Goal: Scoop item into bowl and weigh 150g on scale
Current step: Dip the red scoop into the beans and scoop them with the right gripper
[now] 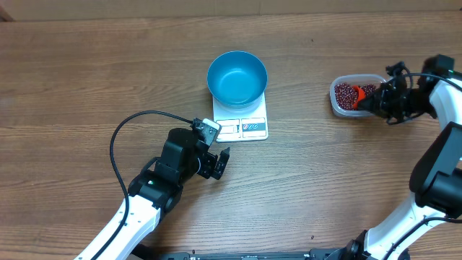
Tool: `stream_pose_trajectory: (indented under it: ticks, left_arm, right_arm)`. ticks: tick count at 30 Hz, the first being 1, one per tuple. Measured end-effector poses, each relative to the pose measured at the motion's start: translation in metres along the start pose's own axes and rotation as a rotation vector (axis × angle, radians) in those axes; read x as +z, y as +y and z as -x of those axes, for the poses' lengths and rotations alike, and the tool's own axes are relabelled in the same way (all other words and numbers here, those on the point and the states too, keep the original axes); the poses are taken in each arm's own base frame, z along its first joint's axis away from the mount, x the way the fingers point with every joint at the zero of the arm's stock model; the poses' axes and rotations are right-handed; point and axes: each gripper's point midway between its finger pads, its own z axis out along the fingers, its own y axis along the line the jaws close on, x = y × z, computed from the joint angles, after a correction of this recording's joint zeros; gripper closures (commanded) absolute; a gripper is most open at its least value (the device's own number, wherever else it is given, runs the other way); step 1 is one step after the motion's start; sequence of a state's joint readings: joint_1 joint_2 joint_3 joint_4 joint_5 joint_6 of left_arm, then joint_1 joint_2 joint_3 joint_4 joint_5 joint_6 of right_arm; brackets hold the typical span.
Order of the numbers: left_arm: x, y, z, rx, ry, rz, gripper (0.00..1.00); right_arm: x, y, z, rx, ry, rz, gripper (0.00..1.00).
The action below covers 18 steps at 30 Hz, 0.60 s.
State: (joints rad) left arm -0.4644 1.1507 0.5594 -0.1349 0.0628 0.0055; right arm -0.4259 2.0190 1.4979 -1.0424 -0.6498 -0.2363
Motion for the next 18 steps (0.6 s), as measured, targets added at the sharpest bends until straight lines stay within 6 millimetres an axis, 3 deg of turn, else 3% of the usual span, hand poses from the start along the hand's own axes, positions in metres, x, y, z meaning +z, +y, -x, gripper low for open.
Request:
stream_pose_trajectory:
  ticks: [10,18]
  left_arm:
    - [0.000,0.000,0.000,0.000,0.000,0.000,0.01]
    - [0.000,0.000,0.000,0.000,0.000,0.000,0.01]
  right_arm:
    - [-0.031,-0.017,0.007,0.118,-0.096,0.147,0.96]
    - [-0.046,-0.015,0.010,0.150,-0.143,0.238,0.96]
